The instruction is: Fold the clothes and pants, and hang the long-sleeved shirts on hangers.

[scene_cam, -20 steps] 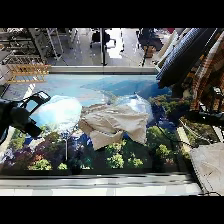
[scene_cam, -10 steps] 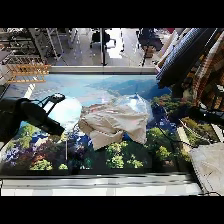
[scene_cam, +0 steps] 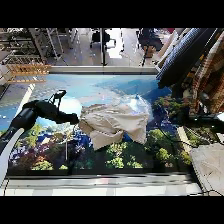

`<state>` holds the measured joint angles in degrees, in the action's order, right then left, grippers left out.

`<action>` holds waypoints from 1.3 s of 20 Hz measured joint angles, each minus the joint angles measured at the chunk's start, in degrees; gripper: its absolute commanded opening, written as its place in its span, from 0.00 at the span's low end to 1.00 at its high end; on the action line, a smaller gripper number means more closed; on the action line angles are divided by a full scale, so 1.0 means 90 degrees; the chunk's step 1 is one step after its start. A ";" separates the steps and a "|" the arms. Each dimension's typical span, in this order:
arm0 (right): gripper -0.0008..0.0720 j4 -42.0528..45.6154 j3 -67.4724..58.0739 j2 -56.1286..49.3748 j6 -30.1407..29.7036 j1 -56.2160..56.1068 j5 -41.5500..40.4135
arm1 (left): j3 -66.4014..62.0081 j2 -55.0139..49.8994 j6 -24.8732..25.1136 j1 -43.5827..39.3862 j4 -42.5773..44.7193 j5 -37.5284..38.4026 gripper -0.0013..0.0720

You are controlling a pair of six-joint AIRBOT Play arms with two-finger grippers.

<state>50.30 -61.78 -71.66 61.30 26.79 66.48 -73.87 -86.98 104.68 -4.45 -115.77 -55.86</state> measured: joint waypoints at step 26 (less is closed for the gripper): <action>0.21 -0.1598 -0.1824 -0.3932 0.0430 -0.1671 -0.1341 | -0.4704 -0.4641 -0.0304 0.0318 -0.1950 -0.1137 0.23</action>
<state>35.92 -78.19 -107.04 65.17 11.75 54.41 -116.20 -128.75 101.95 -1.58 -133.32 -66.08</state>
